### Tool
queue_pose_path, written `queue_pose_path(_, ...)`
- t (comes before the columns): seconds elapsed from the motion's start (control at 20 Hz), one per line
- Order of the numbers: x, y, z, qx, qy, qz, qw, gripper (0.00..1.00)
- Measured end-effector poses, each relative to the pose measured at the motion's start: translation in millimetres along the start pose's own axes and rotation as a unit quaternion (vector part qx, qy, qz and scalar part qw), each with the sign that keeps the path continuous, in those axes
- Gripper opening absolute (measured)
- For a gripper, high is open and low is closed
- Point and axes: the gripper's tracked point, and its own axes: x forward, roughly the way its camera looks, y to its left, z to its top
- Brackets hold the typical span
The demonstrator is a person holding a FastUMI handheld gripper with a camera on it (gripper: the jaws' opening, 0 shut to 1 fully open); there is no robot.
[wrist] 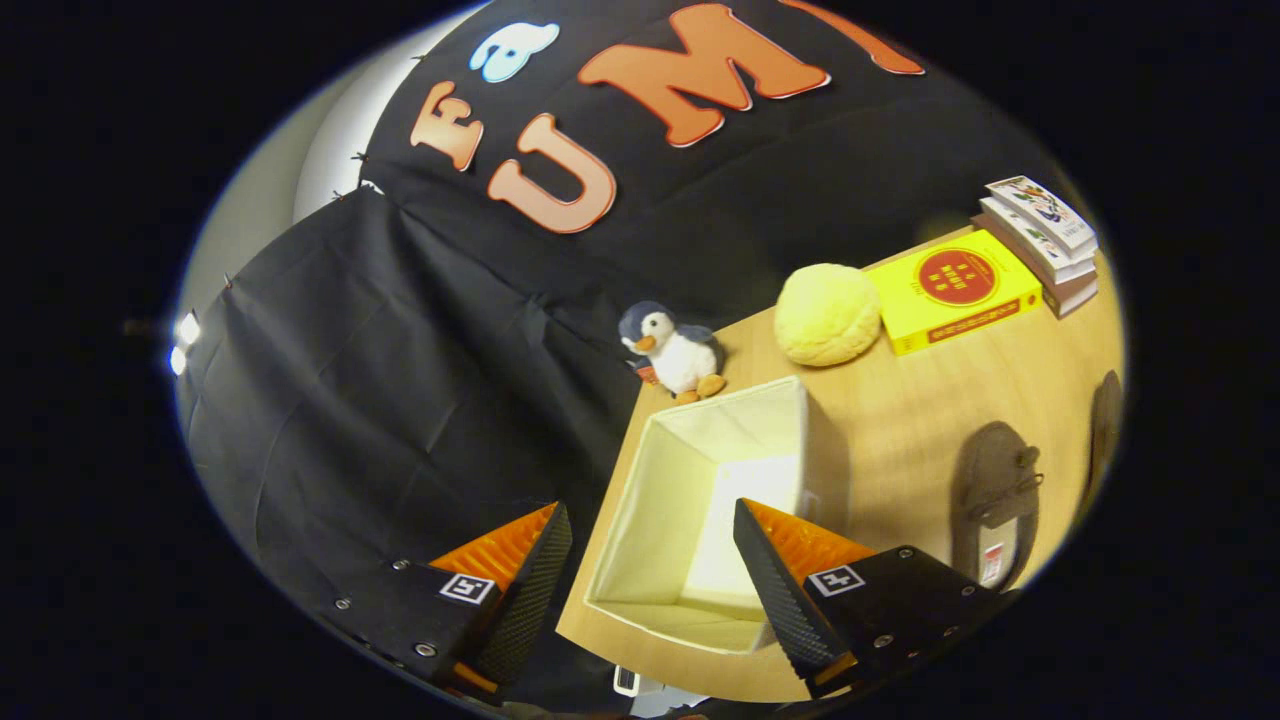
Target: Open the storage box then place both shoes into the box .Put the left shoe in first, then the right shoe, with the right side of both shoes facing outward in a uniform manner.
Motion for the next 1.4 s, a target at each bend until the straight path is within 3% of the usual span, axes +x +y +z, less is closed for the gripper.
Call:
queue_pose_path(0.5, -72, -148, -7, 0.0, -0.024, -0.136, 0.99, 0.98)
queue_pose_path(0.9, -80, -232, -31, -0.07, -0.004, -0.242, 0.968, 0.98)
queue_pose_path(1.15, -68, -264, -50, -0.106, 0.019, -0.278, 0.955, 0.97)
queue_pose_path(1.35, -57, -280, -66, -0.102, 0.031, -0.295, 0.95, 0.83)
queue_pose_path(1.4, -55, -283, -68, -0.103, 0.032, -0.299, 0.948, 0.76)
